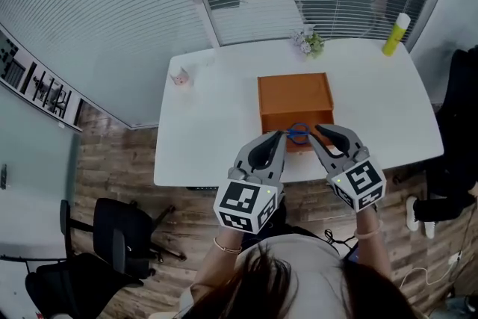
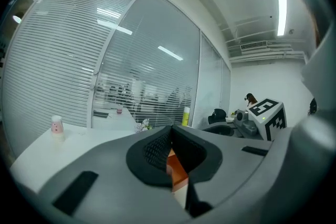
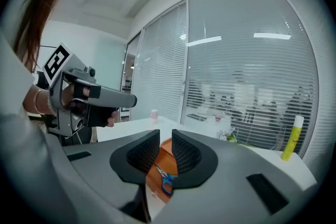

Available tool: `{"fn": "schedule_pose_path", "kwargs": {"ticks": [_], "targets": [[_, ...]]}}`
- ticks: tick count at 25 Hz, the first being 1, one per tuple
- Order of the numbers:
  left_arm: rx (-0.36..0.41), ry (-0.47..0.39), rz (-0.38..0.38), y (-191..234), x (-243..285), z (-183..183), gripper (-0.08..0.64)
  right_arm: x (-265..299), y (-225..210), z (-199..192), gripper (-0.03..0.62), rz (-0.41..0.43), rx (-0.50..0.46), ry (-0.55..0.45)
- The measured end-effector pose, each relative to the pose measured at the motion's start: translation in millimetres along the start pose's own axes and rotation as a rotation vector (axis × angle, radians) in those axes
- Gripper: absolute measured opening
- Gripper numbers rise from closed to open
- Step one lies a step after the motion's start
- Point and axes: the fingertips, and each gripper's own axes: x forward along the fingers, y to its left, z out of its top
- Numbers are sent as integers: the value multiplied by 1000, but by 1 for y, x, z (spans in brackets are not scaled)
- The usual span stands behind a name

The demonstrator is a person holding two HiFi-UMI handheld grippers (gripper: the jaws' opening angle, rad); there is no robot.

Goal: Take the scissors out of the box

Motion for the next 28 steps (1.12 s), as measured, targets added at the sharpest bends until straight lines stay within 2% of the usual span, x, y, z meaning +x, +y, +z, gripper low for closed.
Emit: {"fn": "schedule_pose_path", "kwargs": {"ticks": [14, 28], "targets": [[-22, 18, 30, 49, 25, -6, 17, 45, -6, -47, 123, 132, -112, 191], [-55, 51, 48, 83, 41, -20, 17, 84, -7, -102, 133, 253, -202, 395]]}}
